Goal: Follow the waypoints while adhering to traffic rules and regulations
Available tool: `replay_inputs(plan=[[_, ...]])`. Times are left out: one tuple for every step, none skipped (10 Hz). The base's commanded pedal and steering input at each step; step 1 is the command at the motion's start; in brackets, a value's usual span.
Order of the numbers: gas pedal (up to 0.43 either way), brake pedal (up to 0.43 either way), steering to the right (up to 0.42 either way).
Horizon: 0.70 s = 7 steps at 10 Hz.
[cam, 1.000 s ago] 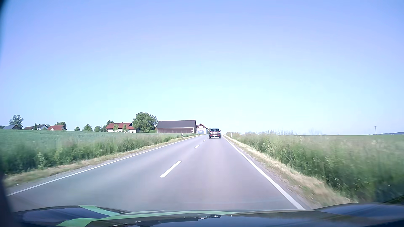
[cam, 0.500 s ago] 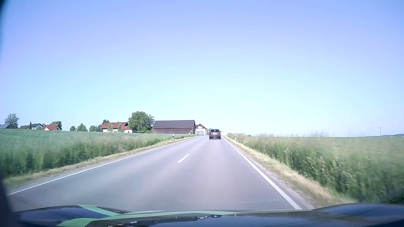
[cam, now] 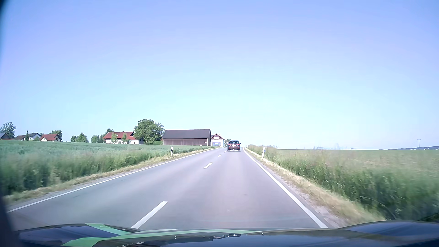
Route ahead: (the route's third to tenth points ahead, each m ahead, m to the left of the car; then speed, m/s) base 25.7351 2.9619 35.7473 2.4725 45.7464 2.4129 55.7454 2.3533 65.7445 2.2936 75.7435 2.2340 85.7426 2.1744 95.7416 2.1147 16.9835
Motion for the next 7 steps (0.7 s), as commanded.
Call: replay_inputs(plan=[[0.000, 0.000, -0.003], [0.000, 0.000, -0.003], [0.000, 0.000, -0.003], [0.000, 0.000, -0.003], [0.000, 0.000, -0.003], [0.000, 0.000, -0.003], [0.000, 0.000, -0.003]])
